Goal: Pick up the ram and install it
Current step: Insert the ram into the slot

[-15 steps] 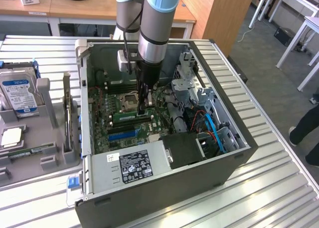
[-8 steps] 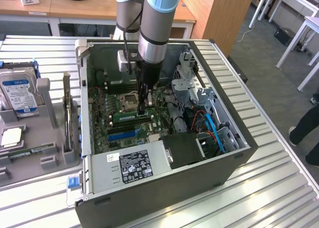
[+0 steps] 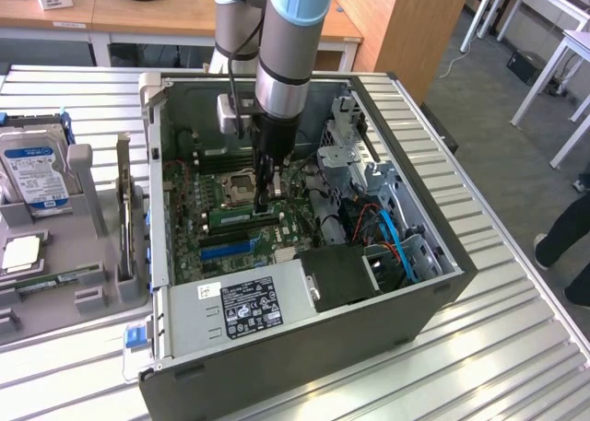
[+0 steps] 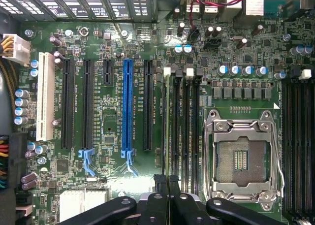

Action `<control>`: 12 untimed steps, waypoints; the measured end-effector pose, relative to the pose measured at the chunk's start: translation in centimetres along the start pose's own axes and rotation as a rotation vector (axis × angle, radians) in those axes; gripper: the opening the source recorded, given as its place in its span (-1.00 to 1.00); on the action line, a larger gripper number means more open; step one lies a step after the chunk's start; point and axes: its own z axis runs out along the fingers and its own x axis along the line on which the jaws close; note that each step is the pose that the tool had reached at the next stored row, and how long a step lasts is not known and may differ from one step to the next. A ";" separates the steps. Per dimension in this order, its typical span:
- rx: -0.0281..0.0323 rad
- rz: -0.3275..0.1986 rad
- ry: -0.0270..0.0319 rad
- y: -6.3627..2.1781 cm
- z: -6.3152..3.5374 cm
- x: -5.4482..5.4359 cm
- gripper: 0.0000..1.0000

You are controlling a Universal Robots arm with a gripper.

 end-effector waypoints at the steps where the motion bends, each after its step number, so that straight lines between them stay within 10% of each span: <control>1: -0.0002 0.000 0.0001 0.00 0.02 0.0 -0.77; 12: -0.0003 0.000 0.0004 -0.01 0.19 0.0 -0.77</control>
